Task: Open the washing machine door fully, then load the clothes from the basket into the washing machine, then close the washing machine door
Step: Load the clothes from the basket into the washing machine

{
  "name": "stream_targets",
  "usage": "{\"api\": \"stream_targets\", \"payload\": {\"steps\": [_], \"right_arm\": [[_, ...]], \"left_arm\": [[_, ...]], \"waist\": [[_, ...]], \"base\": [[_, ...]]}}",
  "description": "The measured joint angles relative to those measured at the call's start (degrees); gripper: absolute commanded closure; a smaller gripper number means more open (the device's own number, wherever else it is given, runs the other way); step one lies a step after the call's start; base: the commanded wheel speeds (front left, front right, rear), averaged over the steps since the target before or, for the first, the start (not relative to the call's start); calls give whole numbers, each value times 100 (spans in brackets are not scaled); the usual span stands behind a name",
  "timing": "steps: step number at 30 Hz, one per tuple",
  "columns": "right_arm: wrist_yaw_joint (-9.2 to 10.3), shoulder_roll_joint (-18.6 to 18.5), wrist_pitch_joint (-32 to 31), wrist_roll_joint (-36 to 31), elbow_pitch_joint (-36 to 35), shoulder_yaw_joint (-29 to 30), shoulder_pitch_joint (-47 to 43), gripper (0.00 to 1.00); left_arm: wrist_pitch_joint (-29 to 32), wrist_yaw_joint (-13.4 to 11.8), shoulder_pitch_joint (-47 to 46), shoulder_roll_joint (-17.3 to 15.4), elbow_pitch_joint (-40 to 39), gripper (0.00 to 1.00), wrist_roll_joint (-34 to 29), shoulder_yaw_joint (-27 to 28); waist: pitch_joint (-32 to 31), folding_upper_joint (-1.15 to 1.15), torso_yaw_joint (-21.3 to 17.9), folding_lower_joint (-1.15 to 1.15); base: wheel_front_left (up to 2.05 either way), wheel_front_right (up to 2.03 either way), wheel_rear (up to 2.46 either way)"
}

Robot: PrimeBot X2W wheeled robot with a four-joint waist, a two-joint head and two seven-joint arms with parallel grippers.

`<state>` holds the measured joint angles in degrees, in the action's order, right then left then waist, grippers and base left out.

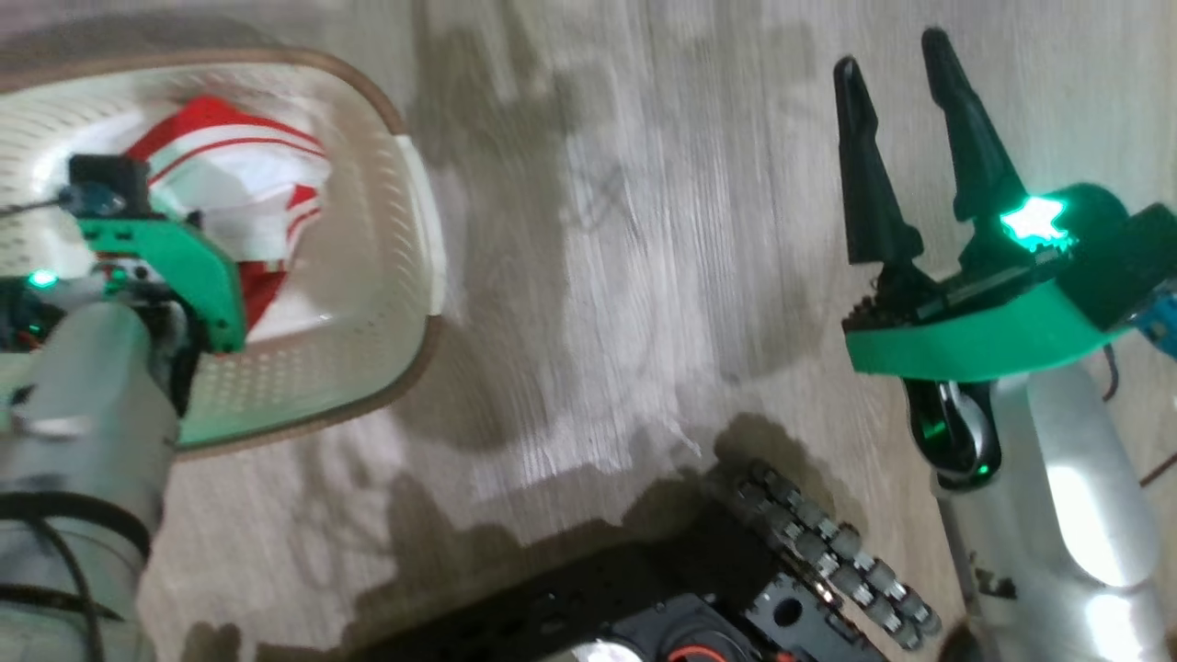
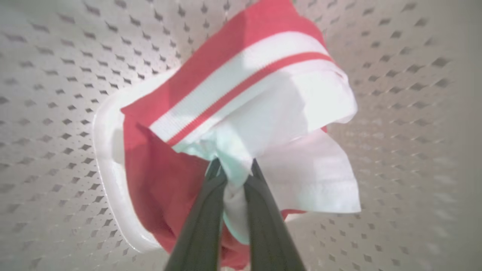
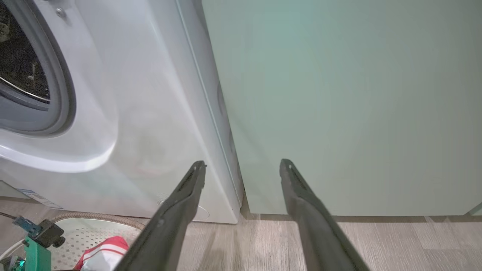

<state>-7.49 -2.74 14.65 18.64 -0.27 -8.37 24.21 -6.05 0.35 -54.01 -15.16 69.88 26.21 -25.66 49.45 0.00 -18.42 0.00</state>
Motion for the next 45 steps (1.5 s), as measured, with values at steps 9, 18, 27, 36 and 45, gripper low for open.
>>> {"api": "stream_targets", "payload": {"steps": [9, 18, 27, 36, 45], "right_arm": [[0, 0, 0, -336, 292, 310, -414, 0], [0, 0, -40, -563, 474, 655, -815, 0], [0, 1, -318, -669, 358, 945, -1257, 0], [0, 1, -530, -735, 234, 1038, -1618, 0], [0, 2, -717, -757, 129, 1049, -2109, 0]], "left_arm": [[-755, 56, 623, 245, -481, 100, 147, 48], [-816, -309, 1691, 272, -2512, 100, 109, 400], [-822, -772, 3061, 133, -5018, 100, -174, 727], [-823, -1123, 3770, -45, -6522, 100, -369, 851], [-705, -1577, 4696, -165, -7348, 100, -510, 860]], "waist": [[-871, 0, 433, 0], [-1813, 0, 832, 0], [-2739, 0, 1157, 1], [-3412, 1, 1346, 1], [-4049, 0, 1360, 1]], "base": [[0, 0, 0], [0, 0, 0], [0, 0, 0], [0, 0, 0], [0, 0, 0]]}}
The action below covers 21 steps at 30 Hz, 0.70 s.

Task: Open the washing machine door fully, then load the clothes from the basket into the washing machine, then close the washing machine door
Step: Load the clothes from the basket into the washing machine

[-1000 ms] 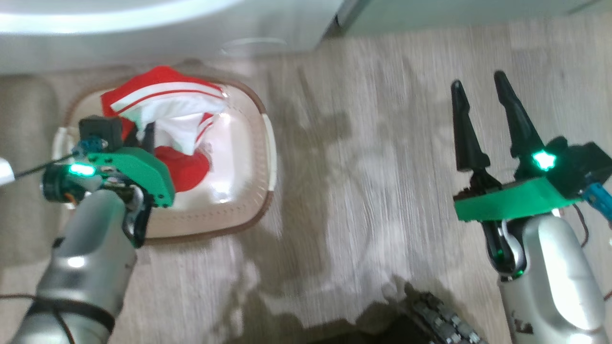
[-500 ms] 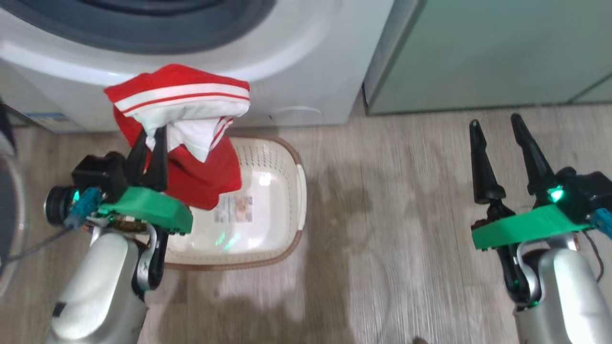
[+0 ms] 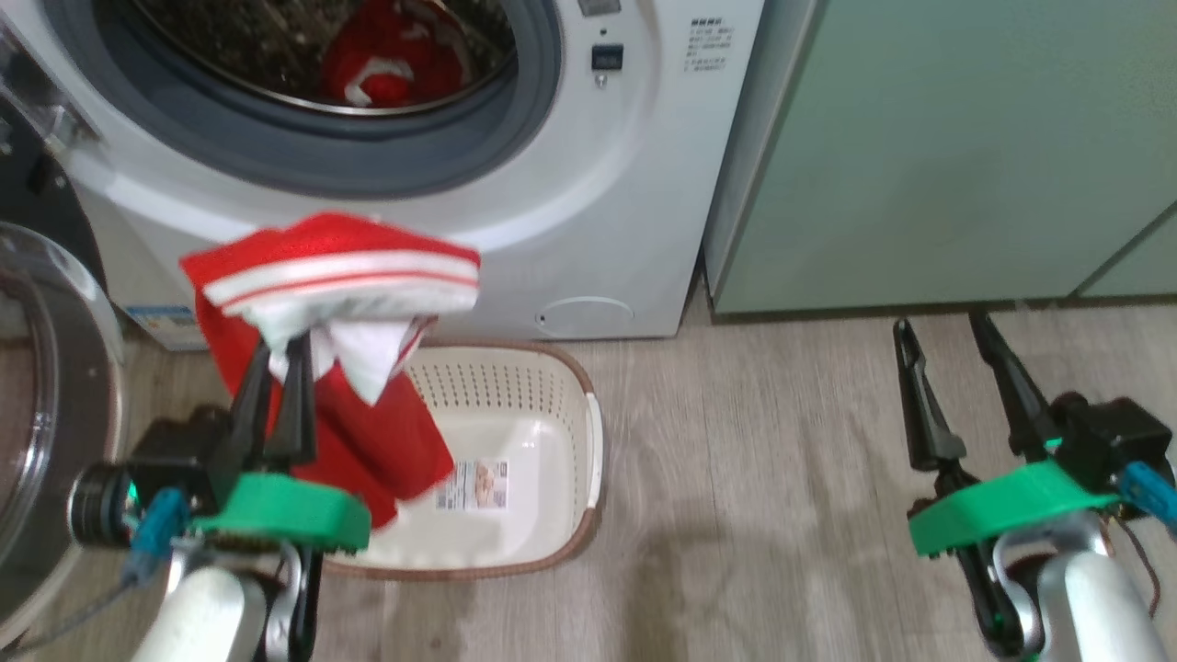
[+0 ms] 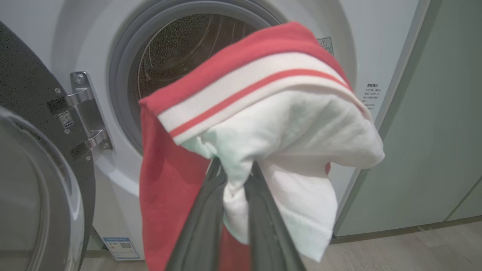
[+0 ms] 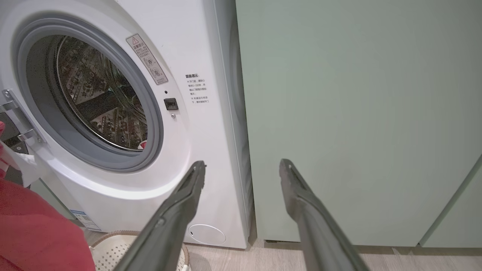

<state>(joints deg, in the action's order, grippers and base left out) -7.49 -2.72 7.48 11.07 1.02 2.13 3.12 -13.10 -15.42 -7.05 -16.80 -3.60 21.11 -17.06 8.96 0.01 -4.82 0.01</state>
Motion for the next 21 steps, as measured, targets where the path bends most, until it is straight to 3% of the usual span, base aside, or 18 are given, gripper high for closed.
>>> {"api": "stream_targets", "payload": {"steps": [6, 21], "right_arm": [[0, 1, -103, 0, -124, 42, -306, 0], [0, 2, -303, 1, -372, 37, -632, 0]], "left_arm": [[49, -141, 501, -33, -80, 100, 8, 14], [101, -149, 901, -87, -65, 100, 71, -4]], "waist": [[-337, 0, -6, 0], [-668, 0, -53, 0]], "base": [[0, 0, 0], [0, 0, 0]]}}
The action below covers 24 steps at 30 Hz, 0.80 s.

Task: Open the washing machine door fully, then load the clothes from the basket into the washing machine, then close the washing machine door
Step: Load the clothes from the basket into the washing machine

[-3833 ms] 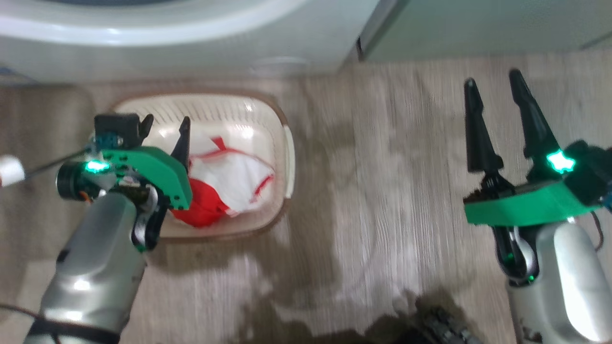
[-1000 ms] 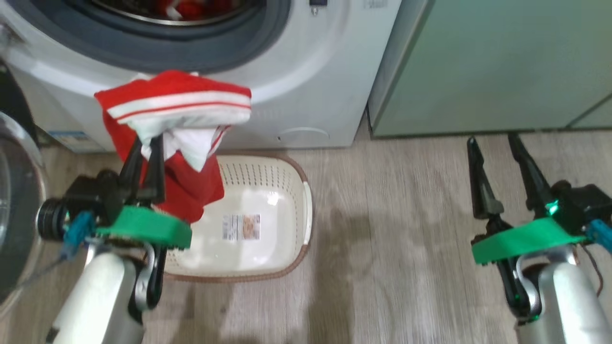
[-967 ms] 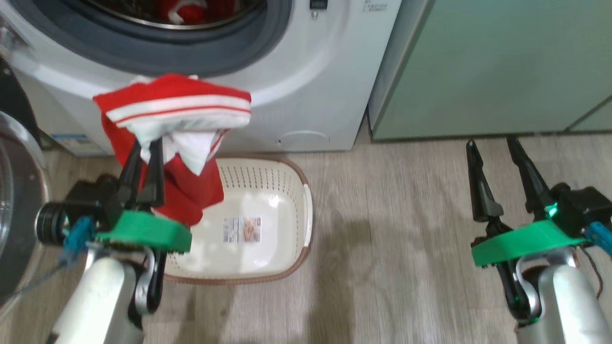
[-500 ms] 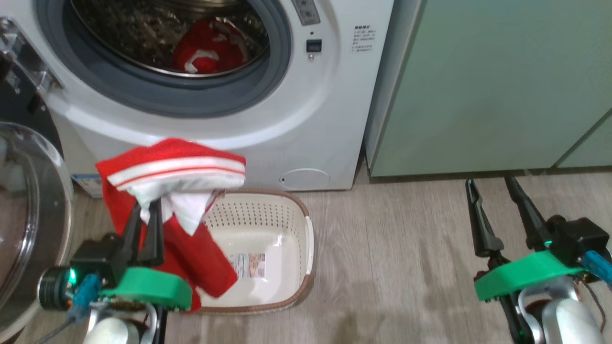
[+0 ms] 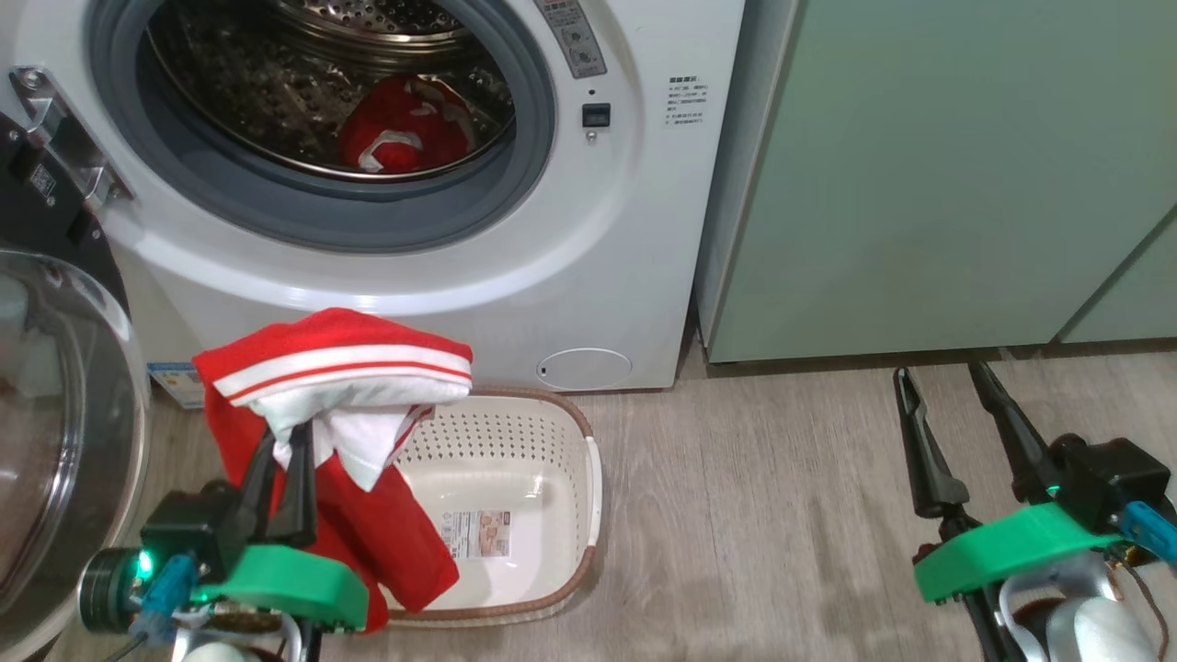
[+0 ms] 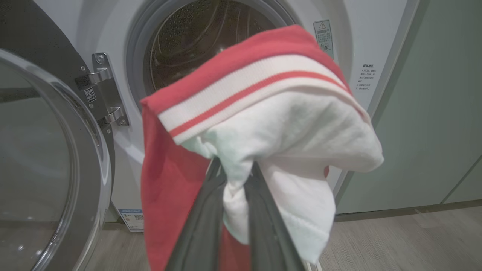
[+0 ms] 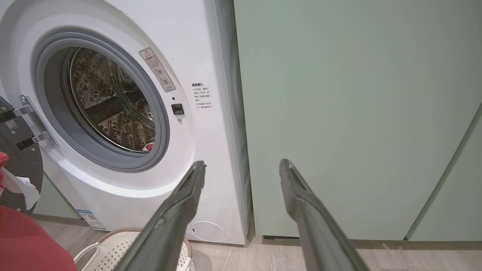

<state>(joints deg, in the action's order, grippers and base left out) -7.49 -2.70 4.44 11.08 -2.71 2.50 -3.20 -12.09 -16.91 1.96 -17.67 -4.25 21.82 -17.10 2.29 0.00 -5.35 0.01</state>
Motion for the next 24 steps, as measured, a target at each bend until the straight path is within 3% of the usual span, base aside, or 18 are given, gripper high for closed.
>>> {"api": "stream_targets", "payload": {"steps": [24], "right_arm": [[0, 0, -19, 0, -209, -4, 29, 0]], "left_arm": [[-1, 31, -337, -27, 159, 100, 107, -15]], "waist": [[323, 0, -40, 0]], "base": [[0, 0, 0]]}}
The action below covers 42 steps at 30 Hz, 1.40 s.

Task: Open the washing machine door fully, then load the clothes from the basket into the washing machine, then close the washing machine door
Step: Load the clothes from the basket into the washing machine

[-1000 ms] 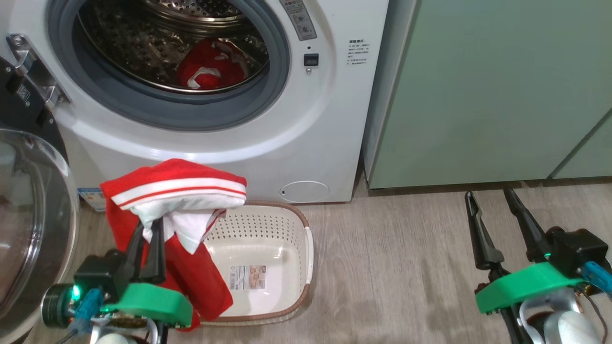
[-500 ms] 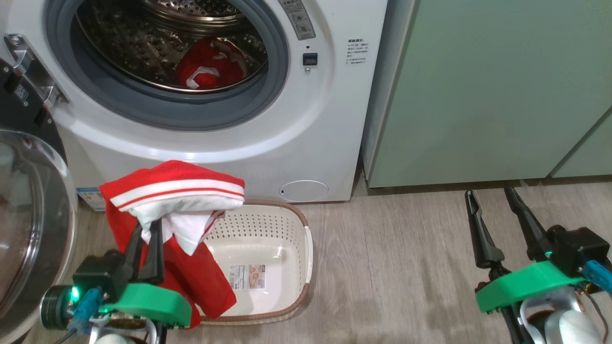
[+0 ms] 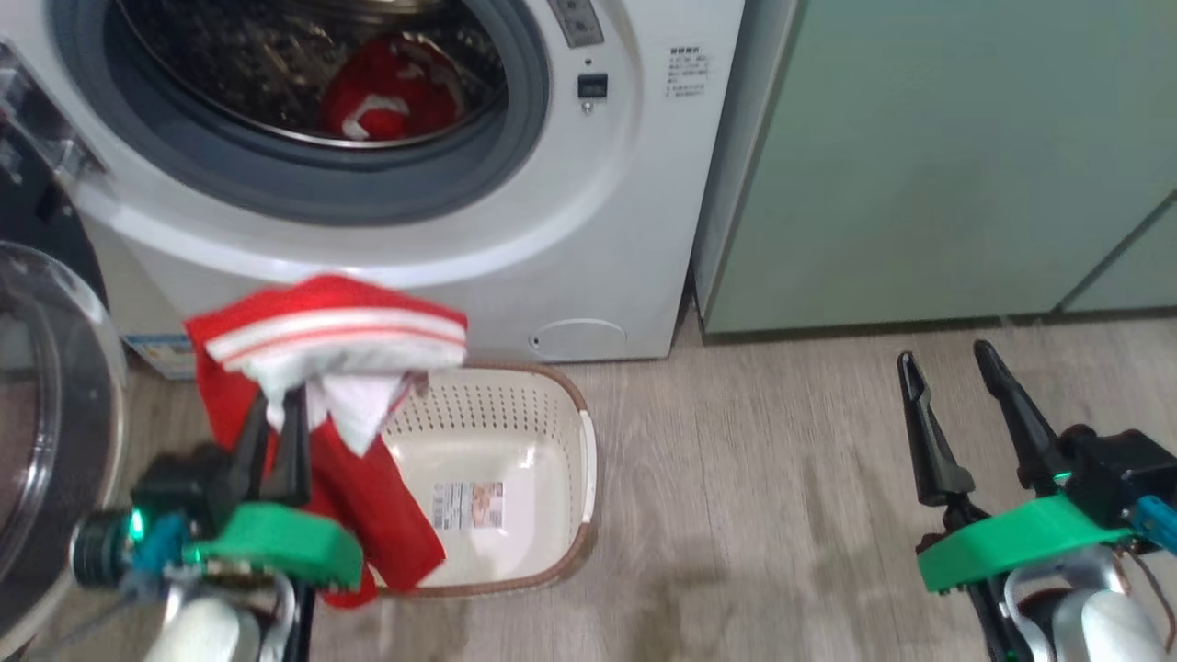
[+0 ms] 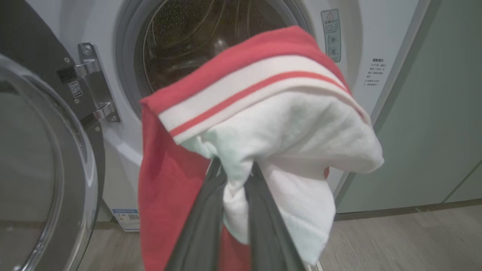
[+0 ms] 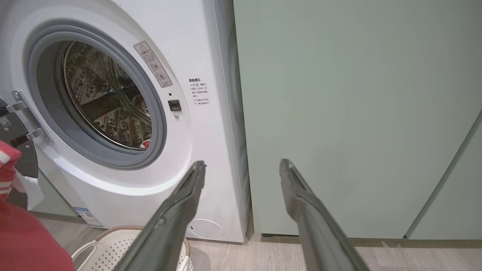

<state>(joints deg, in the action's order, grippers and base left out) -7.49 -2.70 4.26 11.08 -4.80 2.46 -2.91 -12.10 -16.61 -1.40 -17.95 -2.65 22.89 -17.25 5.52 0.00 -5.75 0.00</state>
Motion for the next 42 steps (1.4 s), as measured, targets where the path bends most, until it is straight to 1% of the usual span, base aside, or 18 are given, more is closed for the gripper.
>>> {"api": "stream_targets", "payload": {"steps": [4, 5, 12, 15, 19, 20, 21, 22, 28, 29, 30, 34, 38, 42], "right_arm": [[0, 1, 3, 0, -107, -29, 107, 0], [0, 1, 23, 1, -143, -76, 257, 0], [0, 1, 278, 119, -104, -301, 755, 0], [0, 1, 447, 204, 18, -386, 928, 0], [0, 0, 668, 345, 189, -488, 1109, 0], [0, 0, 668, 345, 189, -488, 1109, 0], [0, 1, 749, 428, 292, -550, 1207, 0], [0, 0, 793, 469, 328, -590, 1254, 0], [0, 0, 962, 731, 560, -768, 1544, 0], [0, 0, 992, 782, 597, -811, 1584, 0], [0, 0, 992, 782, 597, -811, 1584, 0], [0, 0, 1013, 973, 699, -958, 1762, 0], [0, 1, 1022, 1189, 656, -1035, 1900, 0], [0, 2, 1022, 1338, 606, -1118, 1923, 0]], "left_arm": [[81, 197, -748, 1, 339, 100, 130, 20], [168, 334, -1226, 4, 625, 100, 253, 38], [768, 815, -2925, -51, 1918, 100, 625, 193], [1203, 1036, -3613, -194, 2521, 100, 786, 249], [1767, 1200, -4372, -424, 3125, 100, 835, 263], [1767, 1200, -4372, -424, 3125, 100, 835, 263], [2042, 1251, -4735, -542, 3367, 100, 845, 261], [2182, 1295, -4907, -599, 3454, 100, 870, 272], [3049, 1391, -5937, -1009, 3863, 100, 888, 293], [3178, 1390, -6085, -1082, 3894, 100, 884, 288], [3178, 1390, -6085, -1082, 3894, 100, 884, 288], [3845, 1382, -6611, -1425, 3979, 100, 866, 281], [4377, 1260, -7060, -1793, 3941, 100, 766, 290], [4555, 1089, -7438, -2094, 3716, 100, 589, 294]], "waist": [[324, 0, -42, 0], [529, 0, -80, -1], [1320, 0, -342, -2], [1640, 0, -517, -2], [2024, 0, -762, -2], [2024, 0, -762, -2], [2204, 0, -885, -2], [2288, 0, -942, -2], [2765, -1, -1258, -1], [2839, 0, -1307, -1], [2839, 0, -1307, -1], [3119, -1, -1525, -1], [3376, -1, -1758, -1], [3622, -1, -1971, -1]], "base": [[0, 0, 0], [0, 0, 0], [0, 0, 0], [0, 0, 0], [0, 0, 0], [0, 0, 0], [0, 0, 0], [0, 0, 0], [0, 0, 0], [0, 0, 0], [0, 0, 0], [0, 0, 0], [0, 0, 0], [0, 0, 0]]}}
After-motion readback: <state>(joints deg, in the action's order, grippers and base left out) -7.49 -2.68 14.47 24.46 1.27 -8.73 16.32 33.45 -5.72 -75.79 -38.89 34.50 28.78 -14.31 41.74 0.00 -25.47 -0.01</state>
